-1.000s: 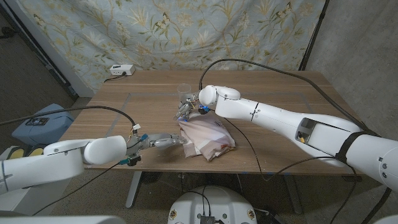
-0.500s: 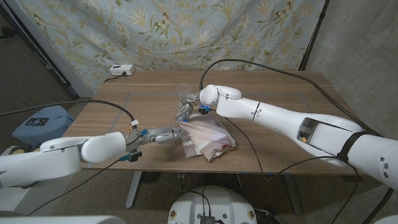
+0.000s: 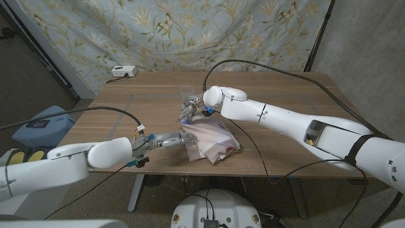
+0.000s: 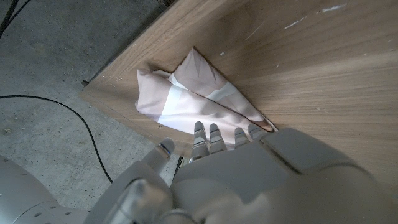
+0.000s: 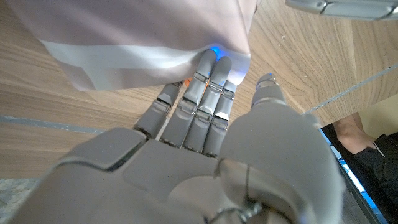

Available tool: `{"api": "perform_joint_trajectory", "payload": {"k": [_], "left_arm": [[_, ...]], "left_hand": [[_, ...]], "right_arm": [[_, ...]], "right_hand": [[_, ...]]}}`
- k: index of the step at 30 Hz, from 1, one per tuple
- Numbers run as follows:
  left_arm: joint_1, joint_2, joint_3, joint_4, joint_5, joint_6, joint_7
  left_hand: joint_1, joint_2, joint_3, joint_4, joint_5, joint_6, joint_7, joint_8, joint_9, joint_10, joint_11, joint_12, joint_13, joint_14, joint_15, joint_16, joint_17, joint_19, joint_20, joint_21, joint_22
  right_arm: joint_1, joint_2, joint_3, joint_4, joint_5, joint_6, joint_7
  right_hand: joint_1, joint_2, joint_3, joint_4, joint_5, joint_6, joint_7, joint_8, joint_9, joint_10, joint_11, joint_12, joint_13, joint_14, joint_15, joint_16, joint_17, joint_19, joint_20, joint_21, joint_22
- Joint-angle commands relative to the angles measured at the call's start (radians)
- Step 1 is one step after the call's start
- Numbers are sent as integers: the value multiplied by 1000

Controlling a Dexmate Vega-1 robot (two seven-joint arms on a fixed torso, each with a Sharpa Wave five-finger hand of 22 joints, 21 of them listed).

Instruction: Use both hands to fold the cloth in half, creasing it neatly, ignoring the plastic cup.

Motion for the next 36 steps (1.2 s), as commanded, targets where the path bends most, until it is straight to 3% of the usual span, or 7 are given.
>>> {"api": "perform_joint_trajectory", "payload": {"k": [1, 12, 23, 28, 34, 36], "left_arm": [[-30, -79, 31, 35, 41, -10, -65], [-35, -82, 42, 23, 63, 65, -109], [-13, -67, 24, 6, 70, 80, -74], [-10, -67, 20, 3, 73, 77, -70], [-9, -71, 16, 7, 66, 71, -69], [-10, -74, 16, 10, 63, 69, -70]], "left_hand": [[-2, 10, 4, 11, 0, -10, 2, 0, 4, -8, 3, -6, 3, -2, 1, 0, 4, -42, 3, 3, 3], [-15, 6, -3, 27, -2, -16, 6, 1, 4, -12, 4, -5, 4, -8, 4, 0, 9, -50, 5, 0, 3], [-28, 1, -10, 37, -4, -17, 6, 2, 4, -12, 9, -4, 4, -7, 6, 3, 12, -47, 8, 1, 4], [-31, 1, -11, 39, -3, -17, 7, 3, 4, -10, 9, -3, 4, -7, 6, 3, 12, -46, 8, 1, 4], [-33, 1, -11, 39, -3, -15, 6, 4, 4, -8, 7, -2, 4, -5, 7, 3, 11, -46, 9, 0, 4], [-34, 1, -11, 39, -3, -14, 6, 5, 4, -7, 7, -1, 4, -4, 7, 3, 11, -46, 8, 1, 4]], "right_arm": [[-17, -21, 10, -42, 5, -11, -8], [-29, -39, 13, -71, 13, -9, -1], [-54, -84, 37, -141, 26, 5, 1], [-57, -98, 55, -166, 43, 18, 13], [-57, -110, 69, -183, 53, 34, 23], [-56, -109, 73, -176, 58, 43, 26]], "right_hand": [[9, 4, -4, -9, 6, 8, -1, -5, 3, 5, 1, -4, 5, -7, -5, 5, 1, -1, 5, 0, 4], [9, 5, -6, -11, 8, 7, -3, -13, 5, 2, -2, -7, 5, -7, -3, 8, -3, 0, 5, -3, 3], [8, 8, -9, -11, 10, -19, -6, -31, 8, -10, 3, -16, 2, -18, 2, 8, -7, -3, 8, -7, 3], [8, 8, -12, -13, 11, -81, 3, -67, 7, -42, 14, -41, -15, -35, 16, 3, -15, -6, 21, -12, 4], [6, 8, -17, -15, 13, -163, -12, -117, 5, -91, 37, -72, -29, -63, 35, -4, -31, -16, 30, -21, 4], [7, 7, -19, -16, 14, -167, -18, -124, 4, -109, 47, -84, -35, -74, 39, -9, -43, -19, 36, -23, 4]]}}
